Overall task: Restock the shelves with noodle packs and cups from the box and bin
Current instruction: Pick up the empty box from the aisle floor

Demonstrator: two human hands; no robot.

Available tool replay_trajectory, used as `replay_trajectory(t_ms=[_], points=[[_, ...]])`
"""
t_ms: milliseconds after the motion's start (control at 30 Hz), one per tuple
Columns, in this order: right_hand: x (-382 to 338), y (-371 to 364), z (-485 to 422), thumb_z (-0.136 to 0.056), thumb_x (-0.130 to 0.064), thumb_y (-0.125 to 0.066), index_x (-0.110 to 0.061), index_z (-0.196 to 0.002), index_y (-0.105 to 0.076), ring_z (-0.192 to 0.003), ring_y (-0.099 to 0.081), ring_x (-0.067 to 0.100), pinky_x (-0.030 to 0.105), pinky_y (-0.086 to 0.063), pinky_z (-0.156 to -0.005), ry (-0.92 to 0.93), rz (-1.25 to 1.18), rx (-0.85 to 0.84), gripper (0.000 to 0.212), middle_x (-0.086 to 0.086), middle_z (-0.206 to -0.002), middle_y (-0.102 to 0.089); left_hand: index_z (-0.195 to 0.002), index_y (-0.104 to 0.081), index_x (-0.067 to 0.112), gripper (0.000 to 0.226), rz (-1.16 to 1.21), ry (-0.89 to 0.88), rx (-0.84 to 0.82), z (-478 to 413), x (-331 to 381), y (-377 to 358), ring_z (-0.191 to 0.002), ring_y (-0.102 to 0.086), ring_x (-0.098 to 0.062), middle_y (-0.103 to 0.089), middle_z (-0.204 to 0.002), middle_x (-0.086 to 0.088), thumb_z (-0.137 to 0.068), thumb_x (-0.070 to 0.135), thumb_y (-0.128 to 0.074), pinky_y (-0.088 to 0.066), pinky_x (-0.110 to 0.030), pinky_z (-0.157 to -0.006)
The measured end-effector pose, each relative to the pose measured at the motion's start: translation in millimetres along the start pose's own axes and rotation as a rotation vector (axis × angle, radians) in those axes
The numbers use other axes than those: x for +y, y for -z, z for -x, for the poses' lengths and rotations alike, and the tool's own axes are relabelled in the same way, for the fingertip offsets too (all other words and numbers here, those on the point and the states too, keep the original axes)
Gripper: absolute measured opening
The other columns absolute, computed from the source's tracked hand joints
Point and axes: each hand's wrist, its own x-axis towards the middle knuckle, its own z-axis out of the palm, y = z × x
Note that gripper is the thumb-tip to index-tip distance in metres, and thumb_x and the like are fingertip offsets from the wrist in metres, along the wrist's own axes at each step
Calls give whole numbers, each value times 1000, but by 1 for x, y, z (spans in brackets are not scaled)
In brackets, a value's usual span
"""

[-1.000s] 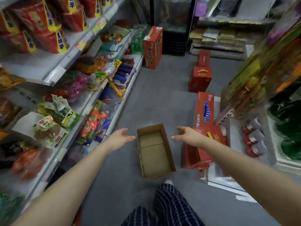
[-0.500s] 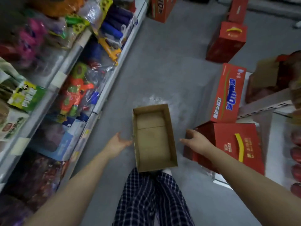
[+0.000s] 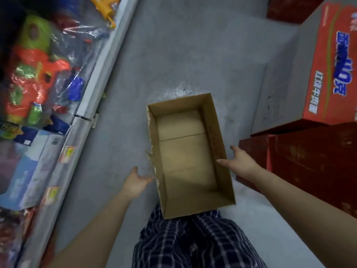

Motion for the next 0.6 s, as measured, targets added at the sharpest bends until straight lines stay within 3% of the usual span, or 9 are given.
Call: replay_trajectory(t_ms=[100,233,333,400,500,600], points=[[6,-24,-33,-86,-39,-71,-14,-151,-22,-134,-44,32,47,-41,-110,-12,-3,7,86,12,-152,-36,-156,-5,4,93,-21,22,-47,-37,-16,-15,-131,-48,-38,-44,-147,-26,-91,21,-70,-42,-44,-106],[14,-43,-64,-91,-26,-67,-14,-155,7,-143,-29,36,49,-30,-116,-48,42,42,98,15,-161,-13,-157,-11,8,84,-46,9,-105,-68,-26,-31,-132,-49,-30,-50,-145,-15,-94,20,-66,-38,-28,-95],[19,-48,-83,-94,-22,-63,-14,-155,12,-138,-39,35,49,-38,-112,-82,-25,66,97,18,-158,-24,-157,-16,25,78,-55,-80,-96,-79,-24,-42,-129,-53,-27,-54,-142,-8,-95,22,-65,-41,-30,-102],[24,-49,-91,-97,-23,-58,-12,-156,5,-131,-48,34,47,-44,-107,-83,40,48,87,19,-150,-39,-154,-21,30,72,-34,-103,-79,-86,-23,-48,-129,-53,-29,-54,-137,0,-97,15,-61,-45,-34,-102],[32,-52,-98,-98,-18,-53,-15,-155,-12,-112,-61,32,46,-52,-96,-65,130,83,70,17,-131,-57,-152,-28,37,66,-27,-97,-48,-100,-27,-52,-125,-56,-32,-58,-137,-4,-99,9,-55,-49,-46,-102],[36,-50,-101,-95,-7,-51,-18,-149,-23,-87,-65,26,45,-58,-81,-36,254,118,61,10,-103,-62,-145,-34,47,66,-12,-113,-35,-116,-38,-54,-119,-60,-29,-61,-134,-10,-97,4,-51,-52,-49,-97]])
